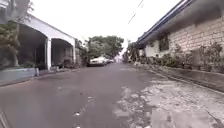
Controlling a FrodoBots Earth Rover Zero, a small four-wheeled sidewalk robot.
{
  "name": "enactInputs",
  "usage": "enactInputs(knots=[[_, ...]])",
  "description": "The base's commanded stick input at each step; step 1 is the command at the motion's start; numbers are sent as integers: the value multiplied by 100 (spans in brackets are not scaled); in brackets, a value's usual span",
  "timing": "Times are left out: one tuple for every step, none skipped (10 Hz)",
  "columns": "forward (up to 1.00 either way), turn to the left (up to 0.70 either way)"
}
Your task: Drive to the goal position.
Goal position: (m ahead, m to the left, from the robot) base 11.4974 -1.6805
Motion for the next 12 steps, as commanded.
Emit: enactInputs(knots=[[100,0],[100,0],[100,0],[100,0],[100,0],[100,0],[100,0],[100,0],[100,0],[100,-2],[100,-4],[100,0]])
